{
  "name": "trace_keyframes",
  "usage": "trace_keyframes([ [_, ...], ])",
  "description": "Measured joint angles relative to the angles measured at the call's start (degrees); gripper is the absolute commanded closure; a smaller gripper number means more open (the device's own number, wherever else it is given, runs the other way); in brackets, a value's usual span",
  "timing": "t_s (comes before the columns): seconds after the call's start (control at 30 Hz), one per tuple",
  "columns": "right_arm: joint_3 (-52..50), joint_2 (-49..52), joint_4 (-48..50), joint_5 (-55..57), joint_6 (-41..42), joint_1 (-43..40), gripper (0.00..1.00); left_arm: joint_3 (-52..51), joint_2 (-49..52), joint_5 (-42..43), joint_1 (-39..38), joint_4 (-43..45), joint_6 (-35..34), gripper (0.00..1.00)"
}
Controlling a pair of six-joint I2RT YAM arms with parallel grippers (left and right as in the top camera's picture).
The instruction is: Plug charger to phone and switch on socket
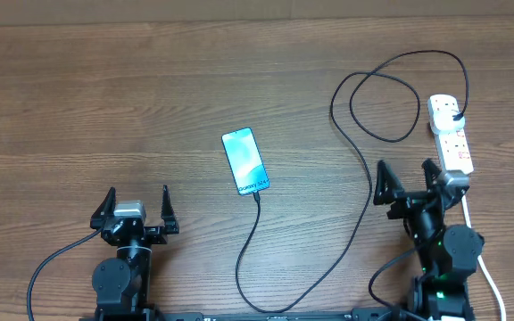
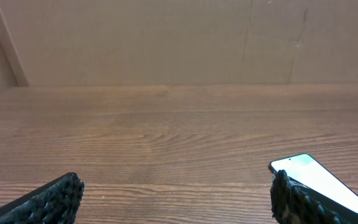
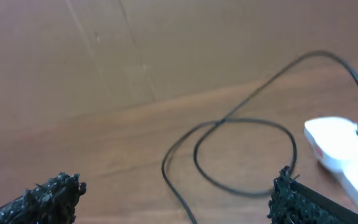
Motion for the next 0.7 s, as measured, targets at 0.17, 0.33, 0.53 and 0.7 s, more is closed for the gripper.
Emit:
trace_keyframes([
  [0.17, -1.20, -6.34, -9.99, 0.15, -0.04, 0.11, 0.00, 0.00, -0.02, 0.00, 0.00, 0.00, 0.00, 0.00],
  [0.33, -1.86, -13.00, -20.79, 0.81, -0.02, 0.68, 0.00, 0.00, 0.00, 0.00, 0.00, 0.00, 0.00, 0.00],
  [0.53, -1.88, -17.75, -21.24, 1.99, -0.04, 0.92, 0.00, 0.00, 0.00, 0.00, 0.00, 0.00, 0.00, 0.00],
  [0.7, -1.88, -21.49, -21.22, 2.25, -0.28, 2.95, 0.00, 0.00, 0.00, 0.00, 0.00, 0.00, 0.00, 0.00],
])
